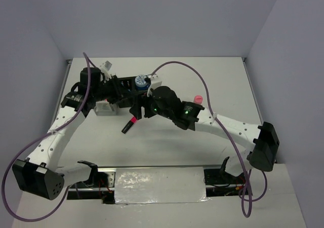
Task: Sort the stationery into containers
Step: Place the pen in the storage box.
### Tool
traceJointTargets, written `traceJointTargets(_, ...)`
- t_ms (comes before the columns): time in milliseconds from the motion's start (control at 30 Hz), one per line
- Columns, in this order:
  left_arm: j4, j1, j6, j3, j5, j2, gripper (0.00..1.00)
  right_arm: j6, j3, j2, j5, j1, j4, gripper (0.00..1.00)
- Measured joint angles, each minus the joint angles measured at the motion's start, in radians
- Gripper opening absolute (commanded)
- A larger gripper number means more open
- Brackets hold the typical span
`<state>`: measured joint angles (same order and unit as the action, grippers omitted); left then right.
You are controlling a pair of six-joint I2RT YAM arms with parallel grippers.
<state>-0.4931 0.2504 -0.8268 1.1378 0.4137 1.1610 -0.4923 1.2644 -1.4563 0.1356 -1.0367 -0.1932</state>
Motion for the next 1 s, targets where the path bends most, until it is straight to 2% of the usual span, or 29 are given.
traceJointTargets(167,-0.079,-0.045,0.152,0.12,-0.298,0.014,0.0,-0.02,-0.143,0.084,-0.043,0.19,0.013,0.8)
traceJointTargets(267,-0.071,-0.066,0.222,0.135,-0.515,0.014,0.0,-0.02,-0.127,0.077,-0.017,0.312,-0.04,0.76)
traceJointTargets(300,-0.071,-0.067,0.233,0.135,-0.586,0.017,0.0,-0.023,-0.097,0.058,0.002,0.344,-0.075,0.71)
traceJointTargets(333,-0.067,-0.067,0.251,0.134,-0.652,0.023,0.0,-0.025,-0.051,0.026,0.016,0.371,-0.114,0.57)
traceJointTargets(400,-0.042,-0.068,0.283,0.131,-0.758,0.036,0.0,-0.025,0.055,-0.066,0.04,0.408,-0.169,0.44)
traceJointTargets(467,0.013,-0.07,0.319,0.11,-0.832,0.045,0.0,-0.026,0.166,-0.177,0.052,0.432,-0.217,0.22)
traceJointTargets(500,0.039,-0.071,0.334,0.096,-0.863,0.047,0.0,-0.019,0.205,-0.227,0.054,0.438,-0.233,0.0)
traceJointTargets(633,0.133,-0.08,0.386,0.028,-0.926,0.048,0.0,-0.015,0.312,-0.403,0.056,0.44,-0.314,0.0)
traceJointTargets(733,0.178,-0.086,0.411,-0.01,-0.935,0.048,0.0,-0.011,0.336,-0.476,0.048,0.439,-0.366,0.0)
traceJointTargets(1000,0.319,-0.092,0.439,-0.114,-0.932,0.048,0.0,0.018,0.361,-0.515,-0.008,0.434,-0.392,0.01)
